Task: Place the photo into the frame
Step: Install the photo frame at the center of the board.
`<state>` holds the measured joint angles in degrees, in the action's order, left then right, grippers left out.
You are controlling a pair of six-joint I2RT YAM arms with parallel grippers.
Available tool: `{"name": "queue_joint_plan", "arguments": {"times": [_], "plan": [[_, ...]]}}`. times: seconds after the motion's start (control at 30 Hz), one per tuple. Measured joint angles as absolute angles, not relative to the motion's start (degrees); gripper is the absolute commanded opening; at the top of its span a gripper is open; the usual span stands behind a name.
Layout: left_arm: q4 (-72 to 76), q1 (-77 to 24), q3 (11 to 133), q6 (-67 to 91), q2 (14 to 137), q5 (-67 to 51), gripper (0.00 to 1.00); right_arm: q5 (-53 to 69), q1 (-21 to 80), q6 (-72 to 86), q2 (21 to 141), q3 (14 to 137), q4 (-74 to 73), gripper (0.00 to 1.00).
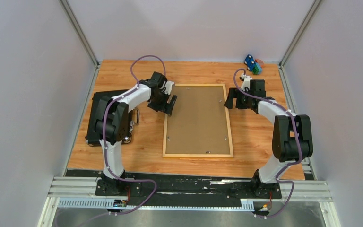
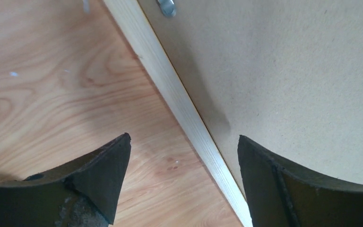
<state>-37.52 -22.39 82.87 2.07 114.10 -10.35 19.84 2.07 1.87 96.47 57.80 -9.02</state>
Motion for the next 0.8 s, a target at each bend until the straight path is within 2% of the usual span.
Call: {"name": "queue_joint_plan", "arguments": {"times": [0.33, 0.63, 0.8], "plan": [[-35.77, -20.60, 94.70, 3.38, 115.26, -8.05, 0.94, 20.05, 2.07, 1.87, 96.47, 57.80, -9.06, 0.82], [-32.99, -20.60, 105.19, 5.96, 126.80, -6.96, 0.93, 20.53, 2.07, 1.87, 97.08, 57.80, -9.08, 0.82], [-33.23, -20.71, 106.91, 7.53, 131.39, -6.55, 0.93, 20.75, 2.07, 1.87, 97.38, 57.80, -9.13, 0.82]]}}
